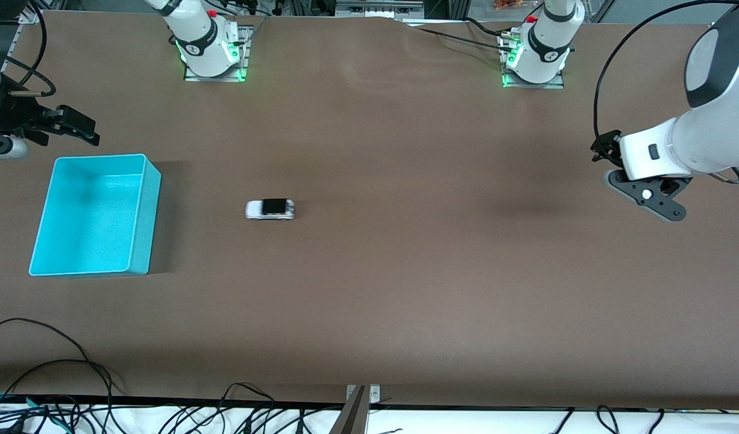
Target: Wind and store white jeep toy
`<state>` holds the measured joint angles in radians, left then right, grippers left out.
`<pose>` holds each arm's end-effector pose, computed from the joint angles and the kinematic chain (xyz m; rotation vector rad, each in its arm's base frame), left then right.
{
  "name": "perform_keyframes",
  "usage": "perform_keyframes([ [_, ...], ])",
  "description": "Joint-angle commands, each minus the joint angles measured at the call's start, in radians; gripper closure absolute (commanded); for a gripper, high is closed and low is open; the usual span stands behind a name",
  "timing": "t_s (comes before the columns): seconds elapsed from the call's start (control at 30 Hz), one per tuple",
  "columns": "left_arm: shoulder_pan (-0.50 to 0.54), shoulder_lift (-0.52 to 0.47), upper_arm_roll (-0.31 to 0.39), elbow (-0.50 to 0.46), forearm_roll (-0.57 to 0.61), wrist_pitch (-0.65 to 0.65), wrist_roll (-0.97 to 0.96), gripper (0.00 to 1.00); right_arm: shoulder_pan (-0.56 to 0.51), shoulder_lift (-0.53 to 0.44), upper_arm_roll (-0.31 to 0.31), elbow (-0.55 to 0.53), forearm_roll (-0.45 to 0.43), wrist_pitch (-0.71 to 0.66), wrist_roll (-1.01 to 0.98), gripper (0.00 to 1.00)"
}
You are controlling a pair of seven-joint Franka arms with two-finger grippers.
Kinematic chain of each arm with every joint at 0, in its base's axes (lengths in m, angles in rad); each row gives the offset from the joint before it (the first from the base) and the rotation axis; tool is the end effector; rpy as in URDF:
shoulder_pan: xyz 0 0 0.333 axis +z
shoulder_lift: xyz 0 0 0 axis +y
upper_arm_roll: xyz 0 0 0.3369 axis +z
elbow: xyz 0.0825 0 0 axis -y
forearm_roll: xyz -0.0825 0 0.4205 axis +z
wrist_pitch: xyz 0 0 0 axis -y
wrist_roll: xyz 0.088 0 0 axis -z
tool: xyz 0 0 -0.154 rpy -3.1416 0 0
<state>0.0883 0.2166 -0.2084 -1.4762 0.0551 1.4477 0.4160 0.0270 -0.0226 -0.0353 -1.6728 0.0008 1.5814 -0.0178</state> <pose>0.6254 -0.0556 0.5068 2.9835 -0.8202 -0.3721 0.5778 -0.0048 0.5609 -3.1372 -0.0149 0.1079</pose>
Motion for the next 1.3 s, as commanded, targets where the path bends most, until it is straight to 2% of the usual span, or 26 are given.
perform_keyframes([
  [0.0,-0.044,-0.123,0.116,-0.185,-0.095,0.160,-0.005,0.00,0.001,0.001,0.000,0.021,0.001,-0.018,-0.005,0.00],
  [0.2,-0.064,-0.203,0.146,-0.311,-0.095,0.286,-0.006,0.00,0.005,0.024,0.003,0.019,-0.001,-0.023,-0.011,0.00],
  [0.37,-0.076,-0.236,0.147,-0.326,-0.086,0.303,-0.016,0.00,0.001,0.038,0.000,0.016,-0.001,-0.024,-0.014,0.00],
  [0.5,-0.093,-0.295,0.147,-0.342,-0.084,0.286,-0.141,0.00,0.005,0.039,0.003,0.018,-0.004,-0.027,-0.027,0.00],
  [0.6,-0.111,-0.313,0.149,-0.322,-0.077,0.220,-0.232,0.00,0.007,0.043,0.005,0.015,-0.005,-0.027,-0.083,0.00],
  [0.73,-0.111,-0.304,0.162,-0.257,-0.038,0.155,-0.232,0.00,0.005,0.075,0.005,0.019,-0.008,-0.026,-0.253,0.00],
  [0.87,-0.119,-0.284,0.193,-0.227,-0.032,0.145,-0.230,0.00,0.005,0.093,0.005,0.019,-0.010,-0.023,-0.358,0.00],
  [1.13,-0.122,-0.198,0.190,-0.104,-0.040,0.074,-0.232,0.00,0.007,0.148,0.005,0.018,-0.010,-0.014,-0.602,0.00],
  [1.27,-0.121,-0.192,0.185,-0.098,-0.043,0.074,-0.237,0.00,0.007,0.184,0.005,0.015,-0.010,-0.008,-0.746,0.00],
])
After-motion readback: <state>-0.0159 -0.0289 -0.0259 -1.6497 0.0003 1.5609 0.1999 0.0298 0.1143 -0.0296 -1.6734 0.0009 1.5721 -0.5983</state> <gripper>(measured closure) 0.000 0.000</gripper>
